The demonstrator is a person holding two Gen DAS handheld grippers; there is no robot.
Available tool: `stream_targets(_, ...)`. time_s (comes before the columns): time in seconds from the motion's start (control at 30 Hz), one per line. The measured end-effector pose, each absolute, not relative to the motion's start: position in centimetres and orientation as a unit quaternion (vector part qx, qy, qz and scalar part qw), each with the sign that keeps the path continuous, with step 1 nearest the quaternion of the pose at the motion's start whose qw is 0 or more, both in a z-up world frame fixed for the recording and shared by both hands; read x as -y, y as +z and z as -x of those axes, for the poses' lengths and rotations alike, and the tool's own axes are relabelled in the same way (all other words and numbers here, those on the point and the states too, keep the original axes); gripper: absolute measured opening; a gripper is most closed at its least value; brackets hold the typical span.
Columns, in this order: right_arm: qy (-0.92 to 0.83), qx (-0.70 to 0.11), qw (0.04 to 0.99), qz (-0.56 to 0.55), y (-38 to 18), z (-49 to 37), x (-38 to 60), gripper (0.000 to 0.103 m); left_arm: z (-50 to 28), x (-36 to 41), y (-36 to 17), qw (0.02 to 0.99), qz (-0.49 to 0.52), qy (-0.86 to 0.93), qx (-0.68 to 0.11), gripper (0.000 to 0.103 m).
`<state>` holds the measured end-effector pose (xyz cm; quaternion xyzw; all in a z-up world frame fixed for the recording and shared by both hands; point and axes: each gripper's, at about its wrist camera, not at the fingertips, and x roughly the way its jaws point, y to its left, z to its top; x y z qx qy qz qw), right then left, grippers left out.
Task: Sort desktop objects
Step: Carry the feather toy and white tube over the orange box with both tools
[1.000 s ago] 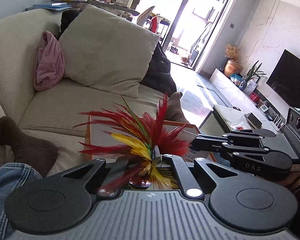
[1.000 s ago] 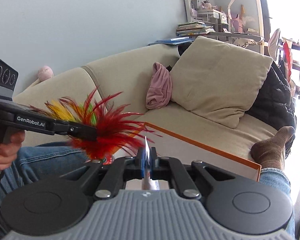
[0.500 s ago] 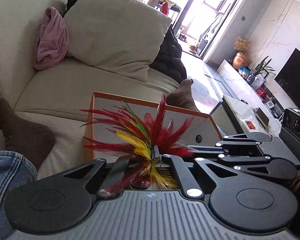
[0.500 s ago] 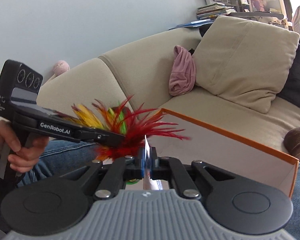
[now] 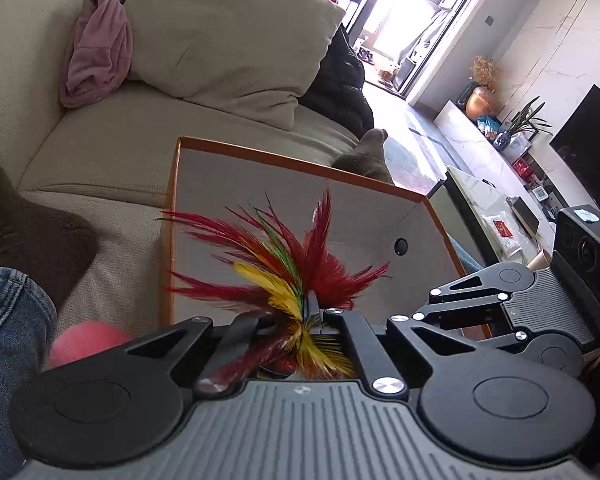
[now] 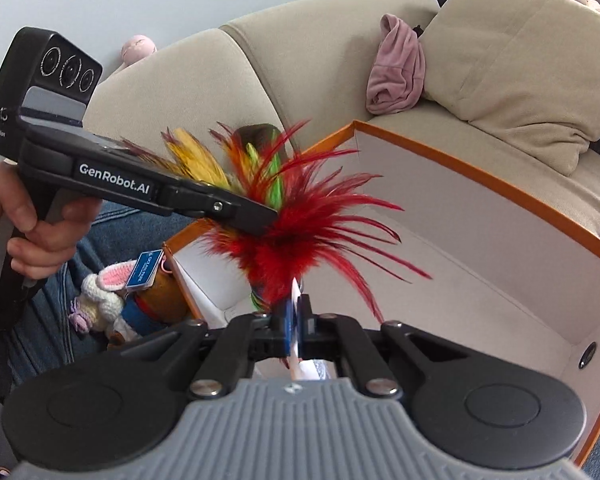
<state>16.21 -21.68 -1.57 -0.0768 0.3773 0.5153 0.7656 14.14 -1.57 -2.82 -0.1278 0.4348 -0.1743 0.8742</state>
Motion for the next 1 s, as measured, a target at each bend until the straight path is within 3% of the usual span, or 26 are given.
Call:
stream_targets(0.13, 0.516, -0.387, 0.759, 0.087, -1.4, -16.1, 21.7, 0.003, -13.7, 1.7, -3.5, 0.869, 0.129, -0.170, -0.446, 0.003)
stream_targets(0.37, 0.495, -0.364, 0.787, 0.053, 0.1, -15.4, 23.5, 0.024, -12.6, 1.8, -4.7, 0.859, 0.145, -0.161, -0.464, 0.003)
stream_targets(0.7, 0.452, -0.392, 0.801, 0.006, -0.1, -15.1, 24.7, 0.028, -12.4, 1.5, -5.3, 0.858, 0.165, -0.144, -0.465, 0.003)
stream_targets(0.87, 0.448, -0.431, 0.783, 0.000, -0.5, -15.6, 23.6, 0.027, -12.2, 1.0, -5.1, 0.862, 0.176, -0.125, -0.458, 0.003)
stream_targets(1.0, 0.418, -0.463, 0.782, -0.007, -1.2, -16.1, 23.0, 0.010, -12.1, 1.0, -5.1, 0.863, 0.179, -0.124, -0.456, 0.003)
